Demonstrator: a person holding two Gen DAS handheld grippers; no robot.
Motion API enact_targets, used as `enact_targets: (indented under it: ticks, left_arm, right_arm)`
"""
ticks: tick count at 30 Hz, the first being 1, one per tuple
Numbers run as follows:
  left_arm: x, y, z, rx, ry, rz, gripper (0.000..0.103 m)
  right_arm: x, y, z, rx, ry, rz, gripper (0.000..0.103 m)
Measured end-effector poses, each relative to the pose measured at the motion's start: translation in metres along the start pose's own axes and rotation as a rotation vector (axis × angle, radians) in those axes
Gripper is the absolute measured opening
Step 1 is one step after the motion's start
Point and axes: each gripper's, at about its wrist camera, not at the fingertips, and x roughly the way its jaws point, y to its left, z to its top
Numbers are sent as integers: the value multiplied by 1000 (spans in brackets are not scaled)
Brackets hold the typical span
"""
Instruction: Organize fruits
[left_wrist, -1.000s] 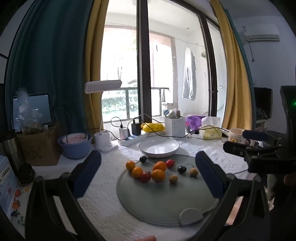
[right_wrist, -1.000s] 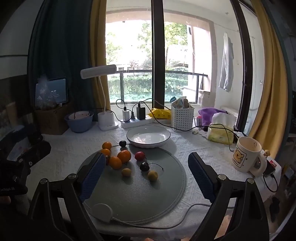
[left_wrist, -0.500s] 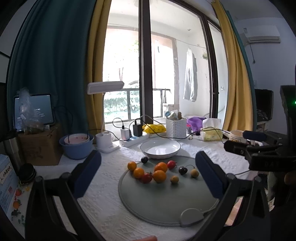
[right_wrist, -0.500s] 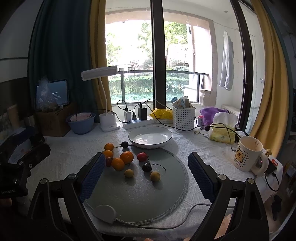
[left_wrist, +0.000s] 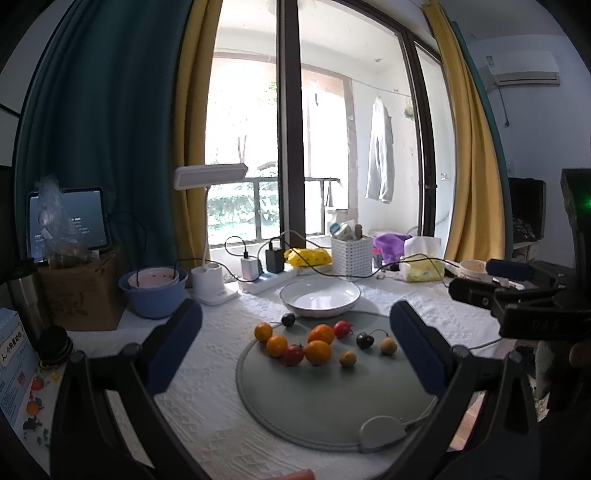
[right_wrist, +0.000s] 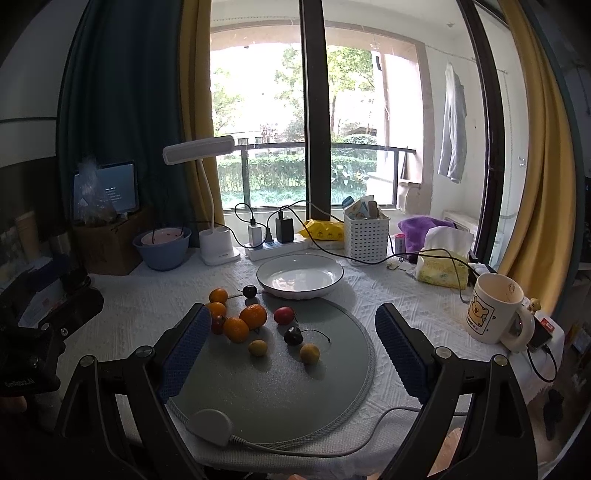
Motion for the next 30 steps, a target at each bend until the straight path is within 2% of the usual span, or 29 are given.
enact_targets:
  ticks: [30]
  left_arm:
    - [-1, 2, 2, -2, -13, 9, 102]
  right_arm:
    - [-2, 4, 4, -6, 2, 11, 93]
